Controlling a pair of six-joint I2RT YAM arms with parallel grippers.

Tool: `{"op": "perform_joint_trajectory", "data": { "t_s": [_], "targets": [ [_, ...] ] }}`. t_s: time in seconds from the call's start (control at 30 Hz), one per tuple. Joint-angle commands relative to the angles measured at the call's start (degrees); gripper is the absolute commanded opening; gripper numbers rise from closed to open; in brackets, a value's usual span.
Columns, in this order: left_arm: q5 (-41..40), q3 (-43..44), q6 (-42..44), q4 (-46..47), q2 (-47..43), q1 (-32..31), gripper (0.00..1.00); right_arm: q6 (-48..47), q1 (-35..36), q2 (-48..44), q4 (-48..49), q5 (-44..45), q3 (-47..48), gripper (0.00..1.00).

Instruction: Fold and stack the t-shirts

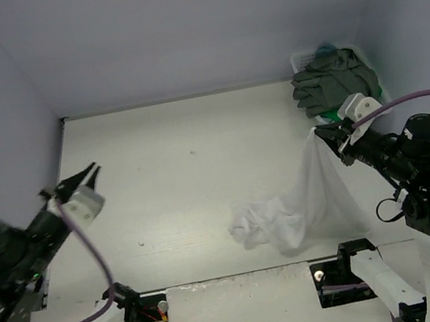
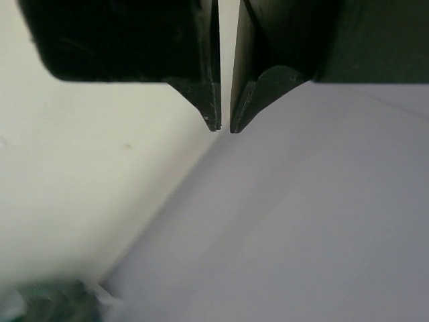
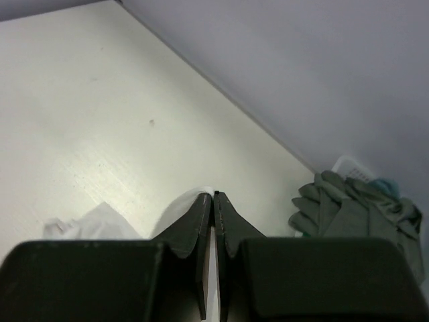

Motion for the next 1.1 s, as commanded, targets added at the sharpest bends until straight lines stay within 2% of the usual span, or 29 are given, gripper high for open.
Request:
{"op": "perform_joint_trajectory", "data": {
  "t_s": [0.0, 0.13, 0.2, 0.23, 0.37, 0.6, 0.83, 1.07],
  "targets": [
    [8.39, -10.97, -4.08, -0.58, 3.2, 0.32, 0.07, -1.04, -0.51, 1.29, 4.42, -0.75, -2.84, 0.0],
    [14.3, -18.56, -8.91, 4.6, 8.98, -0.2, 0.19, -0.96, -0.59, 1.03, 4.25, -0.05, -3.46, 0.0],
    [15.36, -18.58, -10.84, 6.19, 13.11, -1.43, 0.21, -0.78, -0.59, 1.11, 4.16, 0.3, -2.94, 0.0],
    [16.67, -16.84, -11.73, 6.37, 18.01, -1.78, 0.22, -0.69, -0.59, 1.11, 4.16, 0.56, -2.76, 0.0],
    [19.24, -13.48, -17.7, 14.42, 27.54, -4.41, 0.23, -0.52, -0.59, 1.55, 4.07, 2.05, -1.71, 0.0],
    [20.03, -5.84, -23.68, 21.31, 45.1, -15.3, 0.23, -1.13, -0.68, 3.05, 4.07, 4.52, -0.21, 0.0],
    [19.76, -3.2, -26.06, 26.14, 54.61, -25.06, 0.23, -1.48, -0.68, 4.63, 4.25, 6.89, 0.4, 0.0],
    [23.37, -2.85, -33.26, 32.99, 61.65, -27.71, 0.22, -2.54, -0.68, 5.68, 4.25, 11.63, 1.11, 0.0]
  ]
}}
